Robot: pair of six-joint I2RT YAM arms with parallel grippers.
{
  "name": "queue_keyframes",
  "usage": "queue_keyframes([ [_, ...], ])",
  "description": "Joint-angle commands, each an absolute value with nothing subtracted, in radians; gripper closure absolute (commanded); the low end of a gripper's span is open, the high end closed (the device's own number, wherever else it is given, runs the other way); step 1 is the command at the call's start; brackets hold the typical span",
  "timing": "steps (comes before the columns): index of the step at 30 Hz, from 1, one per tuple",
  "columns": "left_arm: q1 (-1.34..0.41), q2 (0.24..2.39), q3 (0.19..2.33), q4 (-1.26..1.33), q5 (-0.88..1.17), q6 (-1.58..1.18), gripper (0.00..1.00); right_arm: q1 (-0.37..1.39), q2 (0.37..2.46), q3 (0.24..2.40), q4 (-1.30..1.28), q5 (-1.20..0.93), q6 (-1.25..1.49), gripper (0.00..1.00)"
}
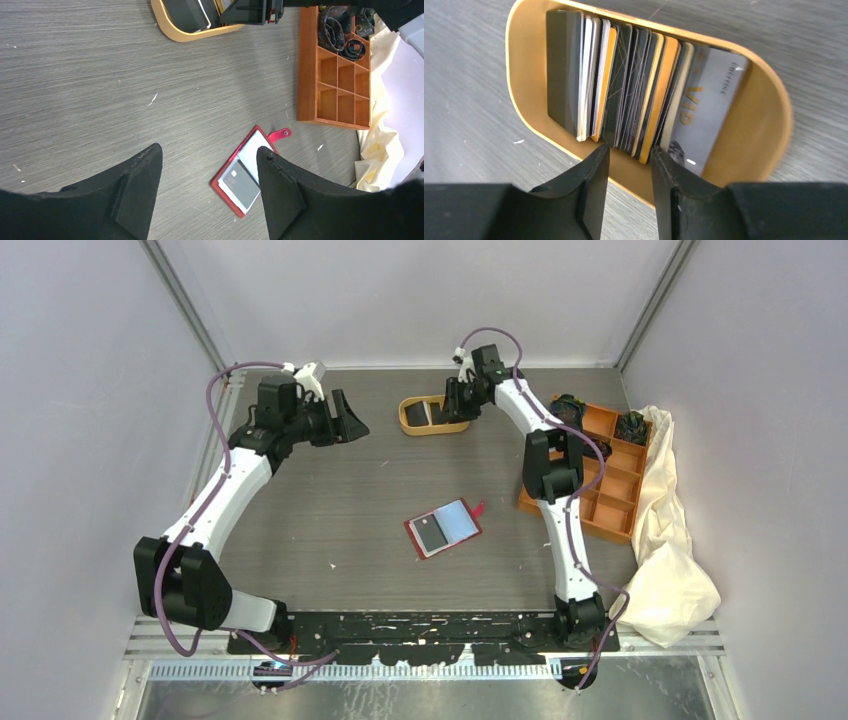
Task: Put the credit cards into the card holder
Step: Move the storage box to the center of the board.
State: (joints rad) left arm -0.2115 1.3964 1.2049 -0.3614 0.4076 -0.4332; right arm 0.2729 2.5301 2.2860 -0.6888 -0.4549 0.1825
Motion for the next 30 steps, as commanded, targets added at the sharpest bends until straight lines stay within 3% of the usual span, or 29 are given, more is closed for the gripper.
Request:
queue_keyframes([
  [1, -0.209, 1.384, 1.216, -0.35, 0.42, -0.419, 0.31, 0.277, 2.463, 2.218, -0.733, -0.591, 0.103, 0.59],
  [13, -0.209, 1.384, 1.218, -0.341, 0.456, -0.448, 0.32, 0.279, 2.277, 1.941, -0.992, -0.694, -0.206, 0.67],
  [26, -0.209, 1.387, 1.206, -0.306, 0.538, -0.514, 0.33, 0.232, 2.068, 1.748, -1.043, -0.475, -0.383, 0.6],
  [30, -0.21, 1.375, 1.199, -0.298, 0.568, -0.544, 0.33, 0.203, 2.014, 1.738, -1.022, -0.522, -0.411, 0.59],
])
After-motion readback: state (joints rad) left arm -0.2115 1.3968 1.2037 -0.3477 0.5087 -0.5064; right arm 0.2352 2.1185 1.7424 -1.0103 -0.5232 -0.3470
